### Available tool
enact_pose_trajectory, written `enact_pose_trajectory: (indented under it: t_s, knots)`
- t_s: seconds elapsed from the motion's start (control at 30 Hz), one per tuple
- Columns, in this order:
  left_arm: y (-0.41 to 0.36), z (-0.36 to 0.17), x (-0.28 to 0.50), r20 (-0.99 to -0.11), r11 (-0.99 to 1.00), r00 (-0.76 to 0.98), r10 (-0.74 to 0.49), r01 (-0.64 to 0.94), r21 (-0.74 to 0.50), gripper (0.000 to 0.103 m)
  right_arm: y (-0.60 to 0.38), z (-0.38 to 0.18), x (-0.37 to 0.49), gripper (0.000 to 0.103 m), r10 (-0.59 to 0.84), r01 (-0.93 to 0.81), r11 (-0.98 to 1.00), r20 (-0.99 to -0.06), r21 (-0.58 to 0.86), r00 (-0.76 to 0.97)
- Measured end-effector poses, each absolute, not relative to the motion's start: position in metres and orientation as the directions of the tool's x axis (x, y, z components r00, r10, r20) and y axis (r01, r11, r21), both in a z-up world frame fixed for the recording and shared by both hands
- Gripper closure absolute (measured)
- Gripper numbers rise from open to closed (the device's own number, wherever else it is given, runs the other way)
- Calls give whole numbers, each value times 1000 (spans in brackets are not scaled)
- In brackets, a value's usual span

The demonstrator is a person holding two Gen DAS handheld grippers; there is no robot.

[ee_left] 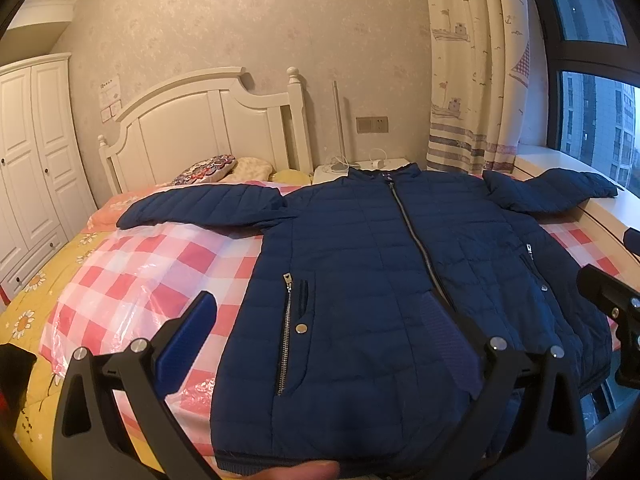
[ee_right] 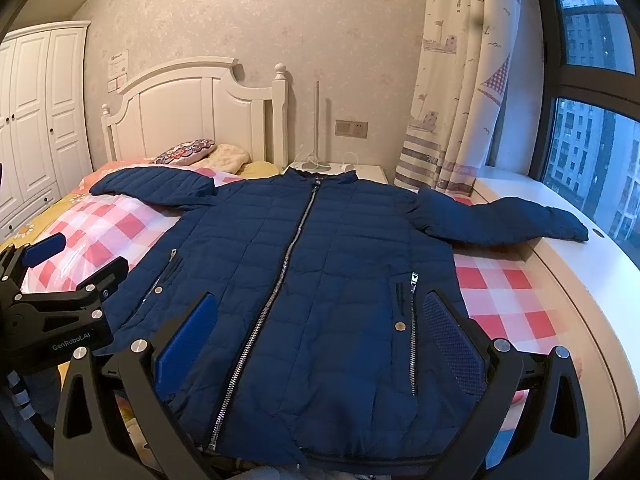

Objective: Fold large clothes

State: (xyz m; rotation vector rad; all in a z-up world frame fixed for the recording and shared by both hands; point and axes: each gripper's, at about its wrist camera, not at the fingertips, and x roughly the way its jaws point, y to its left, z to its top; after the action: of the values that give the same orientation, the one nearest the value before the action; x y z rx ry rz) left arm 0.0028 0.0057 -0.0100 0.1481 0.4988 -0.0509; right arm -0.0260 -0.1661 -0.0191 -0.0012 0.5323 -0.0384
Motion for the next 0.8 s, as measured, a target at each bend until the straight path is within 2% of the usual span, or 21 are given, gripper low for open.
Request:
enact_pose_trajectory:
  t_s: [0.8]
  knots:
    - [2, -14, 4, -487, 988, 873, -16, 88, 125, 2, -168, -21, -24, 4, -22, 31, 999, -514, 8, 858]
